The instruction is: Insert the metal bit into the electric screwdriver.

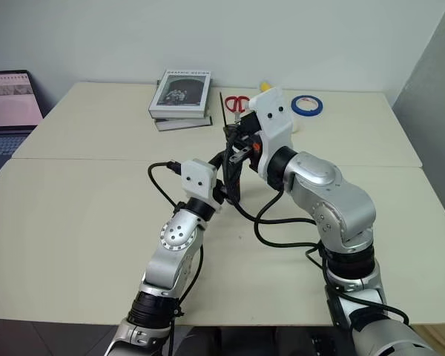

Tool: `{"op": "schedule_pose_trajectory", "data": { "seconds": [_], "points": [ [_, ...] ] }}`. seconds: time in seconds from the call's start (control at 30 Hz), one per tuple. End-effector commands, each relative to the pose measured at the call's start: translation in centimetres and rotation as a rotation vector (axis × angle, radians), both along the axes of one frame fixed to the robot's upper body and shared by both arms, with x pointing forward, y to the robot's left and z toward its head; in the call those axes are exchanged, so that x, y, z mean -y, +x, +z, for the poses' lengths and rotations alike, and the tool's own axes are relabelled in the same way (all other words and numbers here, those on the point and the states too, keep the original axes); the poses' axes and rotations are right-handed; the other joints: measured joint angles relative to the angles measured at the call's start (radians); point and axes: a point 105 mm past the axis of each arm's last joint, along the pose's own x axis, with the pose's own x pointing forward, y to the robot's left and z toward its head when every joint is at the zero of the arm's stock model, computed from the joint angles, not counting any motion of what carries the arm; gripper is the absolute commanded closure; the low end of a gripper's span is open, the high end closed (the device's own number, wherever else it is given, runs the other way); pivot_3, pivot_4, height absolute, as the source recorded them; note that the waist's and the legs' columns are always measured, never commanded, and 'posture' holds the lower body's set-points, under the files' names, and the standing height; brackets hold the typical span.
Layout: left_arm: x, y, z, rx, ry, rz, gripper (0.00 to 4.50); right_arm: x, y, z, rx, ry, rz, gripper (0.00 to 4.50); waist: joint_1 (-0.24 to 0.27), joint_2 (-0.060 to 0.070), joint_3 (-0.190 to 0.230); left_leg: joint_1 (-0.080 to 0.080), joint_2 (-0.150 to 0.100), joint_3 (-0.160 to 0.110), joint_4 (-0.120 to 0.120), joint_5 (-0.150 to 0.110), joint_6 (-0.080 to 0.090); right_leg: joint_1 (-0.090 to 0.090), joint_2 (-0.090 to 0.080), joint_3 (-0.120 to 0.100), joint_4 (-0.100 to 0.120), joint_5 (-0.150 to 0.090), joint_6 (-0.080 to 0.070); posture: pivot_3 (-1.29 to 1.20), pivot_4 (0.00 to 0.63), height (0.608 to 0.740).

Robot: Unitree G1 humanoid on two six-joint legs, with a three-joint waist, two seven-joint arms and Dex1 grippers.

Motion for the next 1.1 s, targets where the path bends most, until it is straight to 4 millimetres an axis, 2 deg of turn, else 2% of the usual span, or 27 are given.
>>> {"op": "schedule_pose_trajectory", "data": {
  "seconds": [0.03, 0.13, 0.23, 0.47, 0.7, 1.0, 1.1],
  "points": [
    [-0.1, -0.3, 0.7, 0.040, 0.008, 0.009, 2.84, 0.0, 0.0, 0.4, -0.016, 0.009, 0.022, 4.50, 0.000, 0.000, 0.000, 0.000, 0.000, 0.000, 0.000, 0.000, 0.000, 0.000, 0.000, 0.000, 0.000, 0.000, 0.000, 0.00, 0.150, 0.740],
    [-0.1, -0.3, 0.7, 0.039, 0.008, 0.009, 2.84, 0.1, 0.0, 0.8, -0.004, 0.026, 0.024, 4.50, 0.000, 0.000, 0.000, 0.000, 0.000, 0.000, 0.000, 0.000, 0.000, 0.000, 0.000, 0.000, 0.000, 0.000, 0.000, 0.00, 0.150, 0.740],
    [-0.2, -0.3, 0.7, 0.039, 0.009, 0.009, 2.84, 0.4, 0.1, 1.1, 0.005, 0.037, 0.015, 4.01, 0.000, 0.000, 0.000, 0.000, 0.000, 0.000, 0.000, 0.000, 0.000, 0.000, 0.000, 0.000, 0.000, 0.000, 0.000, 0.00, 0.150, 0.740],
    [-0.2, -0.3, 0.7, 0.038, 0.010, 0.008, 2.84, 0.5, -0.1, 2.2, 0.048, 0.077, 0.030, 2.33, 0.000, 0.000, 0.000, -0.002, 0.000, 0.000, 0.000, 0.000, 0.000, -0.002, 0.000, 0.000, 0.000, 0.000, 0.000, 0.00, 0.150, 0.740],
    [-0.3, -0.3, 0.7, 0.039, 0.012, 0.008, 2.84, 0.7, 0.0, 3.1, 0.066, 0.117, 0.033, 0.99, 0.000, 0.000, 0.000, -0.003, 0.000, 0.000, 0.000, 0.000, 0.000, -0.003, 0.000, 0.000, 0.000, 0.000, 0.000, 0.00, 0.150, 0.740],
    [-0.3, -0.2, 0.7, 0.037, 0.012, 0.008, 2.84, 1.0, -0.3, 3.5, 0.094, 0.108, 0.063, 0.91, 0.000, 0.000, 0.000, -0.003, 0.000, 0.000, 0.000, 0.000, 0.000, -0.003, 0.000, 0.000, 0.000, 0.000, 0.000, 0.00, 0.150, 0.740],
    [-0.2, -0.2, 0.7, 0.037, 0.013, 0.004, 2.84, 1.3, -0.5, 3.4, 0.110, 0.091, 0.067, 0.37, 0.001, 0.000, 0.000, -0.004, 0.000, 0.000, 0.000, 0.000, 0.000, -0.003, 0.000, 0.000, 0.000, 0.000, 0.000, 0.00, 0.150, 0.740]
  ]
}}
